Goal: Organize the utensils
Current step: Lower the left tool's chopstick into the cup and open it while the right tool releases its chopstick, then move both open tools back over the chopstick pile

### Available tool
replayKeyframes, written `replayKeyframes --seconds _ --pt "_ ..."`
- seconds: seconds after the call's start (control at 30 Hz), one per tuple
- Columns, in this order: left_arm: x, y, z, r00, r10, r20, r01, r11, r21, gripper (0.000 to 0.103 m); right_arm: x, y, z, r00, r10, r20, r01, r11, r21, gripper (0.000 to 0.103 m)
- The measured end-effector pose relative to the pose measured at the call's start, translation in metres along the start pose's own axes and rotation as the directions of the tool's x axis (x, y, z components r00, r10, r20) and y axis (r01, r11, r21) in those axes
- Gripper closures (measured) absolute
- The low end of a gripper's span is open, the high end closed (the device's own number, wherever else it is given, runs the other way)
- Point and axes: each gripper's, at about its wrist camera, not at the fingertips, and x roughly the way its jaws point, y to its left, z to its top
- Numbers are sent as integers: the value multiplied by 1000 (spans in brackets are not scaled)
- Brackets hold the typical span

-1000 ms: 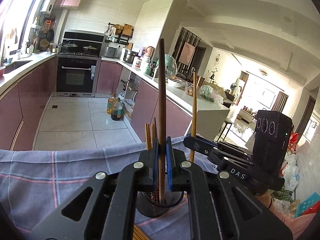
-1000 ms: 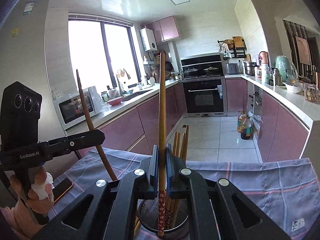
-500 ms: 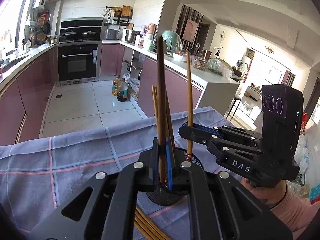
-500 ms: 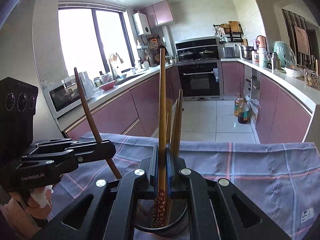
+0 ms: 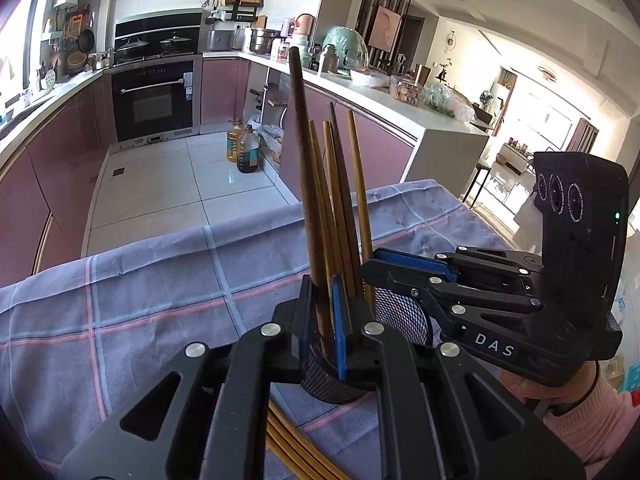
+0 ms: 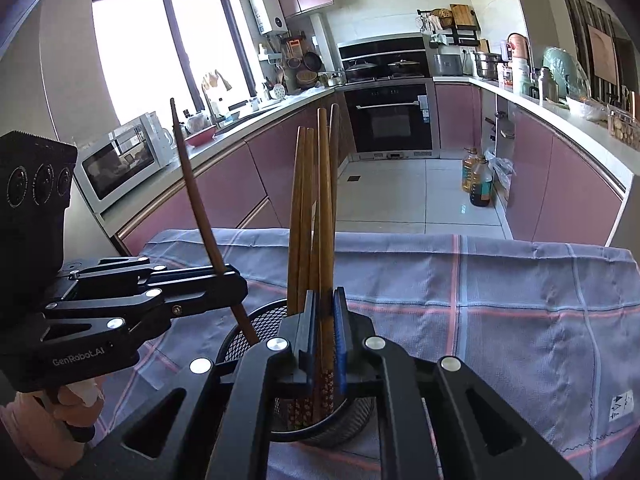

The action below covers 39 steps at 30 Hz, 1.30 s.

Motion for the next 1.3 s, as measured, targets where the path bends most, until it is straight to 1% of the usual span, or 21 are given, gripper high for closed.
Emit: replayKeyframes --seconds 0.03,0.1,0.13,0.23,0.27,0.3,0.37,0.4,0.43,0.5,0.57,0.63,0.7,0.8,0.83,0.93,1.03,1.13,1.3 --pt "1 0 -1 1000 -5 -3 5 1000 0 91 -1 -1 0 1000 -1 2 1 1000 2 93" --pt "1 -1 -3 1000 0 3 0 1000 6 87 -3 -2 0 1000 -2 12 2 1000 8 84" --pt "1 0 -4 1000 3 5 -3 1000 6 84 -5 -3 -1 1000 -1 18 1 1000 11 82" --pt "-5 0 -9 1000 14 20 -14 1000 -1 84 -10 -3 -2 999 -4 33 3 1000 14 78" --pt "-8 1 -11 999 19 30 -19 1000 -3 84 -12 -3 -2 999 -3 39 2 1000 14 73" --pt "-12 1 -14 999 22 42 -22 1000 -5 83 -15 -2 -4 999 -1 44 1 1000 11 71" --pt "-22 2 -20 997 38 69 -37 999 -16 80 -20 0 -6 998 7 56 -7 1000 6 71" --pt "-28 2 -23 995 53 87 -52 998 -19 75 -23 1 -7 998 13 61 -13 1000 4 70" --pt "-35 2 -27 992 68 108 -66 998 -21 68 -28 3 -9 997 20 69 -20 1000 -2 70" --pt "-49 3 -35 985 90 144 -88 996 -24 62 -37 8 -13 996 39 84 -38 999 -15 61" --pt "-62 5 -46 982 98 162 -95 995 -28 60 -47 14 -19 993 74 96 -72 997 -32 56" --pt "-73 8 -58 979 113 172 -108 994 -34 54 -55 23 -28 989 109 97 -103 993 -60 56" --pt "-79 12 -72 978 129 164 -122 991 -47 53 -58 31 -39 987 141 78 -134 988 -82 55" --pt "-81 16 -94 977 165 132 -158 986 -62 47 -52 43 -57 985 170 16 -168 981 -95 55" --pt "-79 17 -101 977 176 119 -169 983 -67 46 -46 47 -64 985 170 -14 -170 980 -99 55" --pt "-71 19 -122 984 170 61 -164 983 -82 46 -28 55 -83 980 172 -98 -181 980 -87 55" --pt "-59 20 -138 981 193 12 -191 978 -83 46 -12 63 -98 977 147 -153 -162 982 -95 55" --pt "-51 23 -150 979 203 -30 -205 974 -96 46 -3 68 -107 973 141 -183 -160 983 -92 55" --pt "-43 22 -160 975 213 -68 -220 970 -105 46 2 74 -116 974 106 -200 -130 985 -110 55"
